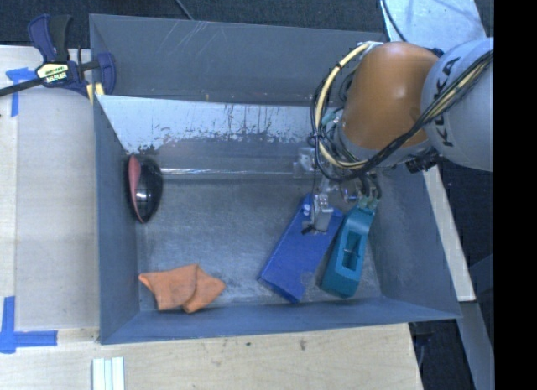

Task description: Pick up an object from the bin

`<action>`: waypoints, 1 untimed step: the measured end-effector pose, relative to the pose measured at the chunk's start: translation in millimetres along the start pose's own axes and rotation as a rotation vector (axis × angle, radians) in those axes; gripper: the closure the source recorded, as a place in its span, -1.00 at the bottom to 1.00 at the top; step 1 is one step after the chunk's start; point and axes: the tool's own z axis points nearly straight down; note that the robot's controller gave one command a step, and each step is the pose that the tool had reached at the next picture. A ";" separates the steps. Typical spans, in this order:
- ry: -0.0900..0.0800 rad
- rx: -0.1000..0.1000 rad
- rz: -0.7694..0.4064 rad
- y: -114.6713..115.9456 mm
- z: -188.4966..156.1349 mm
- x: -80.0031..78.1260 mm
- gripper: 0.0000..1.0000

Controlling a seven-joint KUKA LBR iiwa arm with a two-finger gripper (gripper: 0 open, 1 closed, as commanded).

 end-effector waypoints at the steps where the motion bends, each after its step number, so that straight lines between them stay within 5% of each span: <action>1: 0.000 0.000 0.000 0.0 0.0 0.0 -1.00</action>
Offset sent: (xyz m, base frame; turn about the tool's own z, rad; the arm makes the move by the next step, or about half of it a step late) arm -0.0103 -0.1047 -0.0799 0.1368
